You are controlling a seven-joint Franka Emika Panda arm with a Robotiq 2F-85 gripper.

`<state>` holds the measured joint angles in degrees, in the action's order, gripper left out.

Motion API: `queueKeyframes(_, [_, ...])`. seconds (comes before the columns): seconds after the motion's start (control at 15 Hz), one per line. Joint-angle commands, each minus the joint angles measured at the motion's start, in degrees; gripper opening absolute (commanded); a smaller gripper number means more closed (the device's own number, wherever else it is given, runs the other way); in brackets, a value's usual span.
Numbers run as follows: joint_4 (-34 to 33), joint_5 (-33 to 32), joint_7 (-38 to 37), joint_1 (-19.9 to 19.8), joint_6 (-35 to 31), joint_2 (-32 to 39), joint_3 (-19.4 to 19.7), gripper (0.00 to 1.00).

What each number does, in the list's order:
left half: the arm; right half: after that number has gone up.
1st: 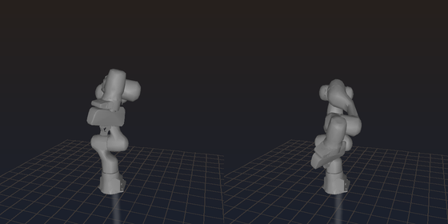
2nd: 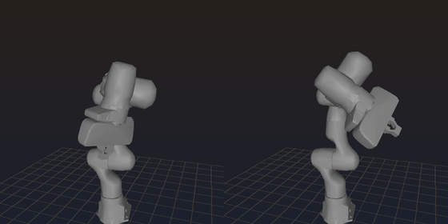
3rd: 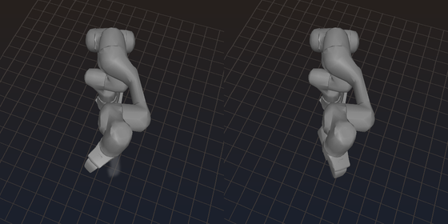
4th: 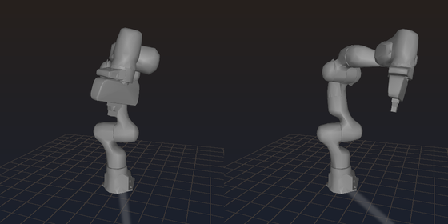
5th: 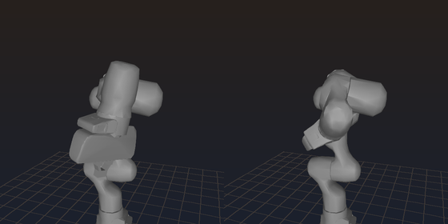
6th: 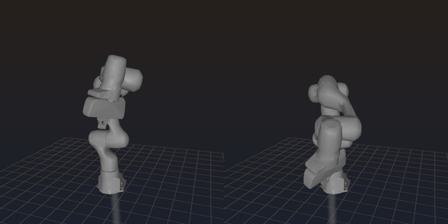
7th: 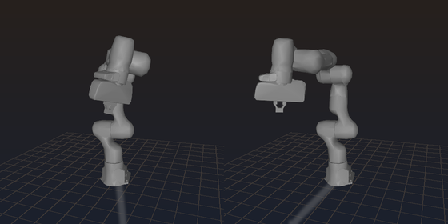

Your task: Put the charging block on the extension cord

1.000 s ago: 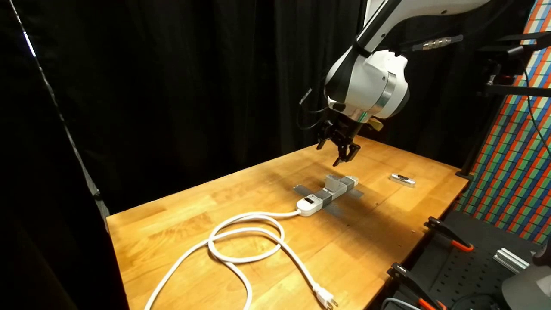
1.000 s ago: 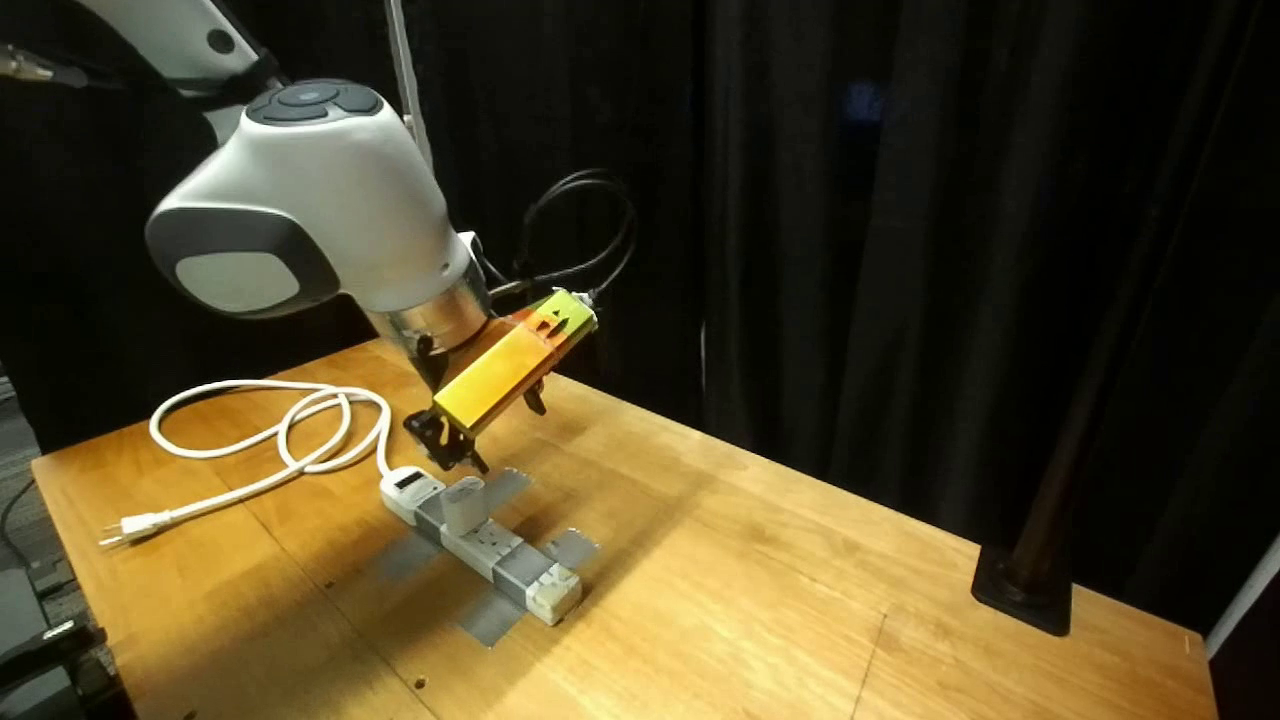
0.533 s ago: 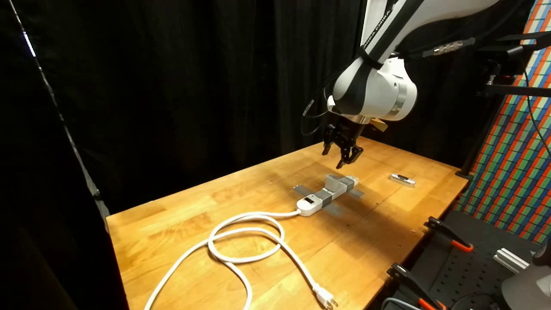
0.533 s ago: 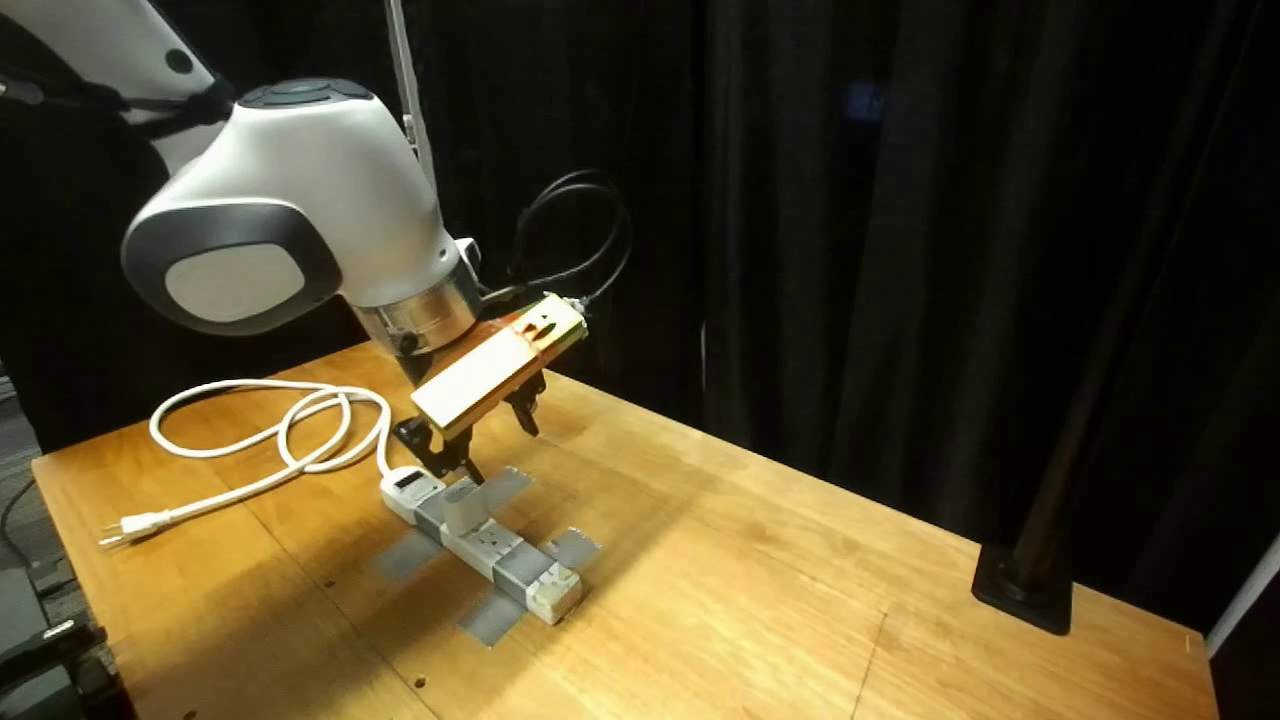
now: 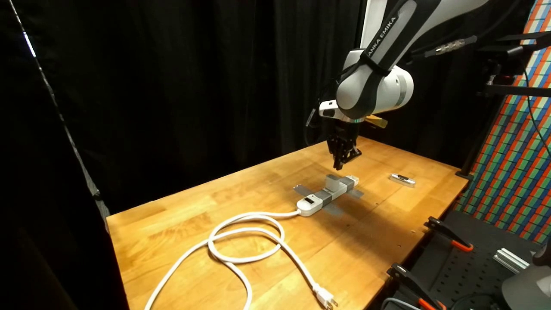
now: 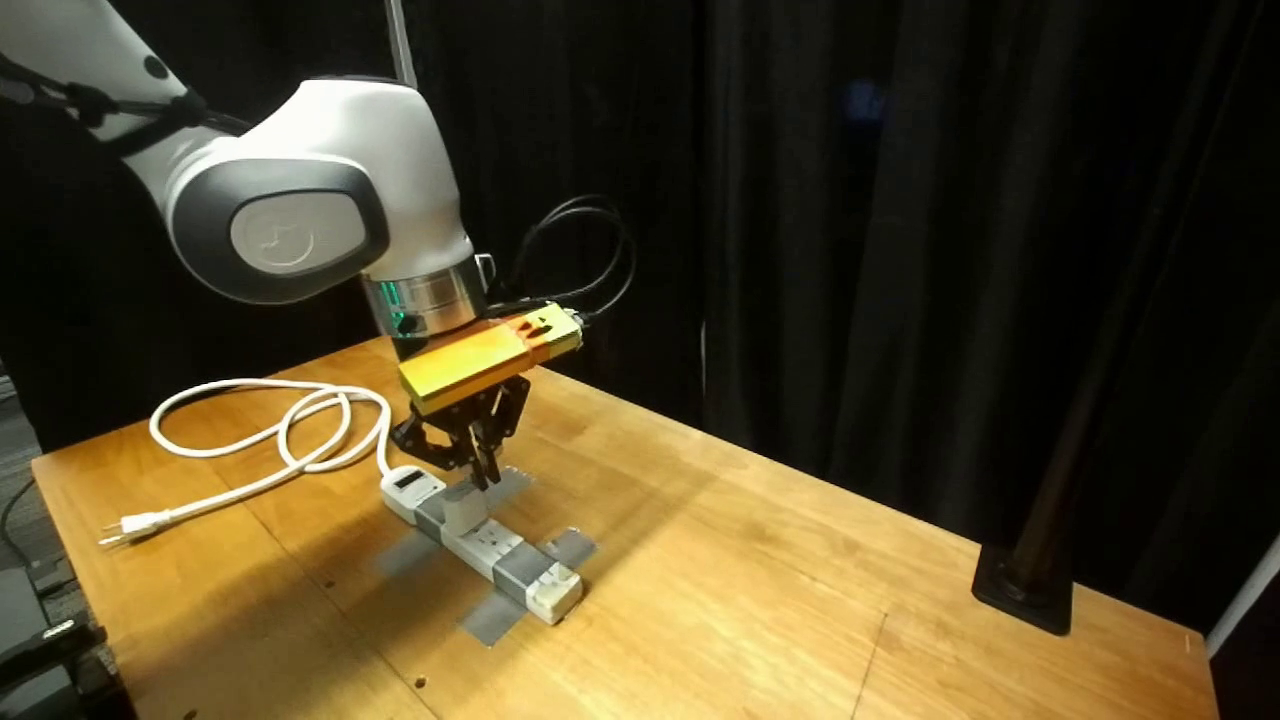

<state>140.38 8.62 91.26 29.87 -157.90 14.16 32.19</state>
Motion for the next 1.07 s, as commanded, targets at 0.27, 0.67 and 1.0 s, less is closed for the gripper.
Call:
queueKeyframes(0.27, [-6.5, -11.3, -10.9, -22.3, 18.1, -5.0, -22.9, 0.16])
queueKeyframes(0.67, [-7.9, -3.0, -1.2, -31.7, 19.7, -2.6, -31.1, 0.12])
queueKeyframes(1.0, [-7.8, 1.6, 6.7, -35.1, 17.9, -0.8, -33.6, 0.13])
